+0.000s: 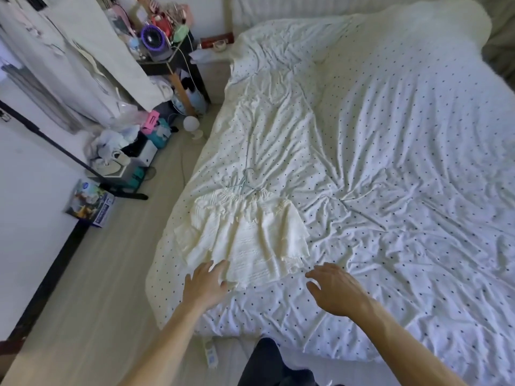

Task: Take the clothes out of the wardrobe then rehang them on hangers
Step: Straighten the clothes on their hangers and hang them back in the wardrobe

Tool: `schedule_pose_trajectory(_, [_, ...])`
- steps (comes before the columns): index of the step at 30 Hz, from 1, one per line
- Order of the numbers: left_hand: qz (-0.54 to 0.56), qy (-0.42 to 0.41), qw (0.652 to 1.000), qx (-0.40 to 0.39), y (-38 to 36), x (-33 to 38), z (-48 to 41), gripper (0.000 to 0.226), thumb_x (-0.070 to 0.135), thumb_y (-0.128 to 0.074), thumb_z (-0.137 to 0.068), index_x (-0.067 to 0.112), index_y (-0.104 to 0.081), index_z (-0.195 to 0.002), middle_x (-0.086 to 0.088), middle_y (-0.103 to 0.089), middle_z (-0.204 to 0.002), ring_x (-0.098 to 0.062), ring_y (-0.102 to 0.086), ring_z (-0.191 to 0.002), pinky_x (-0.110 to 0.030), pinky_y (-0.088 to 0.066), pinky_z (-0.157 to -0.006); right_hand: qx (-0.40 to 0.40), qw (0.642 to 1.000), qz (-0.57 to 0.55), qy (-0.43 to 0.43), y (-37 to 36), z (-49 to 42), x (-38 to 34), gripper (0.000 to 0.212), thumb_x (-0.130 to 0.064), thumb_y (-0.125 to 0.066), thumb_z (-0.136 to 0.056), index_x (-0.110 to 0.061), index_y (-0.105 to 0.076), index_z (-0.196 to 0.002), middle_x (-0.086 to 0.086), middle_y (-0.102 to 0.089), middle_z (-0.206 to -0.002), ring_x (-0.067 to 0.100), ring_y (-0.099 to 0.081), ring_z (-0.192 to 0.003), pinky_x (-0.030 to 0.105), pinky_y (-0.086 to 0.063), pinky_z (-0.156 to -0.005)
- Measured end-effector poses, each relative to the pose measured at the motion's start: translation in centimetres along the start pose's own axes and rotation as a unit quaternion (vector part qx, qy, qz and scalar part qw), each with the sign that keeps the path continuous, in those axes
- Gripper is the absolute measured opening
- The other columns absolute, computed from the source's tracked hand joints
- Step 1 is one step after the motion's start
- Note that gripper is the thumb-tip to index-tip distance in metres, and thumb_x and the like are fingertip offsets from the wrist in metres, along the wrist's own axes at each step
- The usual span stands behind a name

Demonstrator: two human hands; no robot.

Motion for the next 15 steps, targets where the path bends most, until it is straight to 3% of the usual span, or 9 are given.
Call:
schedule_pose_trajectory(8, [-0.072,-0.032,0.994,-0.073,3.6,-1.4,-21.4,0.06,0.044,-0.039,-0.102,0.03,-0.021,-0.157,-0.002,-0.01,-0.167,-0.024,-0.009,-0.153,-0.052,-0.017,-0.121,-0.115,0.986,-0.015,-0.119,-1.9,-16.2,0.6,0.059,-0.05,-0.03,-0.103,-0.035,-0.013,-0.158,-0.003,0.002,-0.168,0.023,0.001,-0.154,0.047,-0.014,-0.122])
schedule_pose_trajectory(15, [-0.021,-0.017,1.0,-0.001,6.5,-0.2,-37.8,0.068,0.037,-0.049,-0.1,0.023,-0.016,-0.158,-0.008,-0.001,-0.167,-0.03,-0.011,-0.152,-0.057,-0.017,-0.119,-0.206,0.966,0.001,-0.157,-5.8,-25.7,1.5,0.071,-0.052,-0.034,-0.102,-0.039,0.01,-0.156,-0.003,0.032,-0.161,0.026,0.007,-0.154,0.049,-0.01,-0.123])
Point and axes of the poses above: each hand's wrist, its own z-axis away from the middle knuckle, its own y-axis out of the back of the hand, x = y × z, the point moved 7 cm from there along -z, towards the middle knuckle
